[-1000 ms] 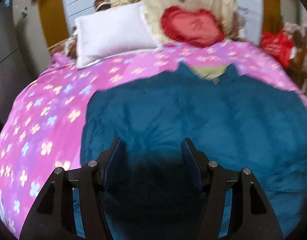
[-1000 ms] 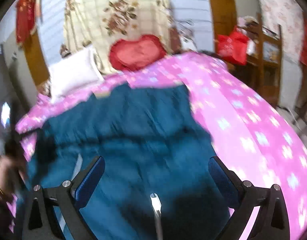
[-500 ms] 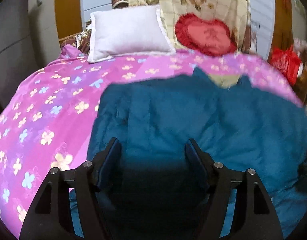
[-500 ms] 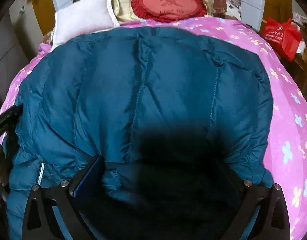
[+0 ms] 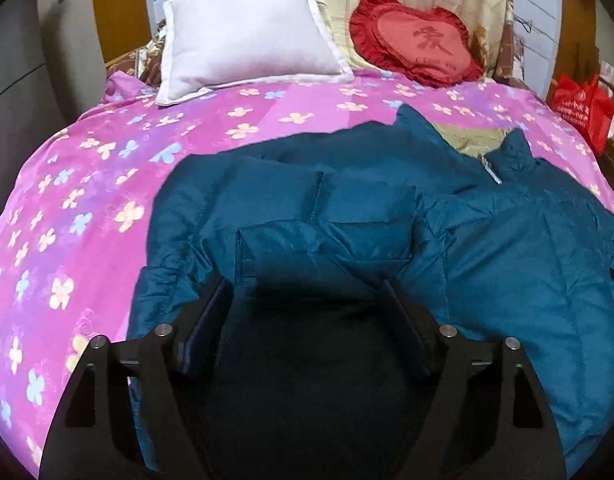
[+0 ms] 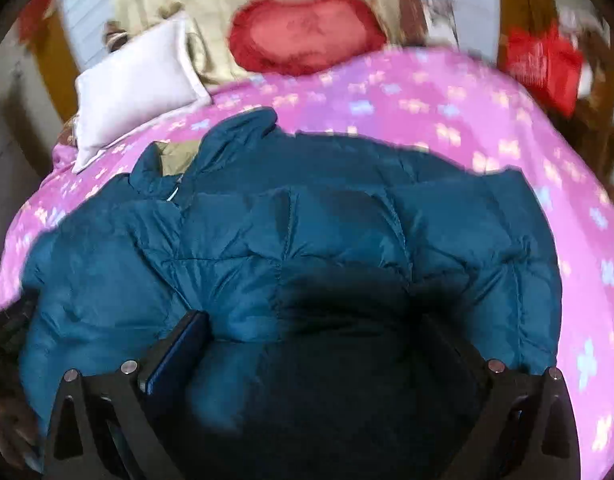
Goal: Fold large clothes
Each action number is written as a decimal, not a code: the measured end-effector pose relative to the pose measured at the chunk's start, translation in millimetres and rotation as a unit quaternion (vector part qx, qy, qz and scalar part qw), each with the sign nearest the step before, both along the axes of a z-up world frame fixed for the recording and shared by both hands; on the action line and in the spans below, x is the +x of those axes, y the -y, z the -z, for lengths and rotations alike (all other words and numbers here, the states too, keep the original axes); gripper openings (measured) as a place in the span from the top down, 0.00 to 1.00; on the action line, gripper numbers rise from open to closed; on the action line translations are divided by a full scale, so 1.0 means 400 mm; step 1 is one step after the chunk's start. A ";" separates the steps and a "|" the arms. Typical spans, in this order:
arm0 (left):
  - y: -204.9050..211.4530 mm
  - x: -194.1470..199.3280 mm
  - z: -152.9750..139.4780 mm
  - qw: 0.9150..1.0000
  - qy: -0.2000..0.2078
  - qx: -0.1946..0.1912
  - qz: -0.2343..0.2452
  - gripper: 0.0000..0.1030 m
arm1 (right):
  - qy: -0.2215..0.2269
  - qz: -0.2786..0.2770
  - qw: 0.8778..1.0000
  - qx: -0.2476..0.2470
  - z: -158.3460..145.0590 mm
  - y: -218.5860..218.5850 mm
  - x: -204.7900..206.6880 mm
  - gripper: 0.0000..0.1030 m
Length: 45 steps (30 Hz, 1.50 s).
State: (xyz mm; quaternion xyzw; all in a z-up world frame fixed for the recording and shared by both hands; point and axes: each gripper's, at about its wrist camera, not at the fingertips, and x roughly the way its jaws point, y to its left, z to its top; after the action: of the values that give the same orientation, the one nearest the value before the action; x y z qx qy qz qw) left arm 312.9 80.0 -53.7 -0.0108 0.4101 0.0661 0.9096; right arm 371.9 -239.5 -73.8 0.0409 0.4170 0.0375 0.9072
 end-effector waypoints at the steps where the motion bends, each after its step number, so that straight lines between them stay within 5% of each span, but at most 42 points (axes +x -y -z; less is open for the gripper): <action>1: -0.002 0.007 0.000 1.000 -0.010 -0.002 0.000 0.23 | -0.004 0.003 1.000 0.003 0.003 0.001 0.004 0.00; 4: -0.001 -0.001 -0.016 1.000 -0.026 -0.004 -0.002 0.23 | -0.026 0.002 1.000 -0.009 -0.022 -0.002 -0.003 0.00; 6: -0.014 -0.059 -0.061 1.000 0.001 -0.006 -0.009 0.23 | -0.022 0.018 1.000 -0.003 -0.054 -0.002 -0.027 0.00; 11: -0.044 -0.248 -0.121 0.999 0.030 -0.018 0.025 0.23 | 0.041 -0.003 0.999 0.016 -0.145 -0.022 -0.272 0.00; 15: -0.058 -0.416 -0.089 0.998 0.002 -0.032 0.057 0.23 | 0.027 -0.008 1.000 0.005 -0.099 -0.068 -0.485 0.00; 19: -0.029 -0.528 -0.012 0.997 -0.040 -0.007 0.072 0.23 | 0.003 -0.014 1.000 -0.013 -0.032 -0.113 -0.647 0.00; 23: -0.007 -0.551 0.034 0.997 -0.036 0.008 0.061 0.22 | -0.059 -0.019 0.997 -0.037 0.057 -0.138 -0.679 0.00; 32: -0.027 -0.531 0.052 0.998 -0.057 0.001 0.026 0.02 | -0.015 -0.026 0.997 -0.070 0.073 -0.157 -0.725 0.00; 37: -0.046 -0.548 0.049 0.997 -0.070 -0.020 0.036 0.01 | -0.026 -0.043 0.997 -0.062 0.066 -0.150 -0.724 0.00; 42: -0.092 -0.669 -0.017 0.997 -0.032 -0.057 0.050 0.01 | 0.013 0.005 0.999 -0.042 0.007 -0.060 -0.817 0.00; 45: -0.119 -0.722 -0.010 0.996 -0.051 -0.040 0.056 0.01 | 0.011 0.051 0.997 -0.057 0.002 0.031 -0.887 0.00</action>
State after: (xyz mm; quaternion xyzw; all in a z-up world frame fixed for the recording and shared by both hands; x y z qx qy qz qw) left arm 24.0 127.4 -49.8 -0.0207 0.4582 -0.0013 0.8886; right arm 17.1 -251.7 -74.4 0.0096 0.4061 -0.0322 0.9132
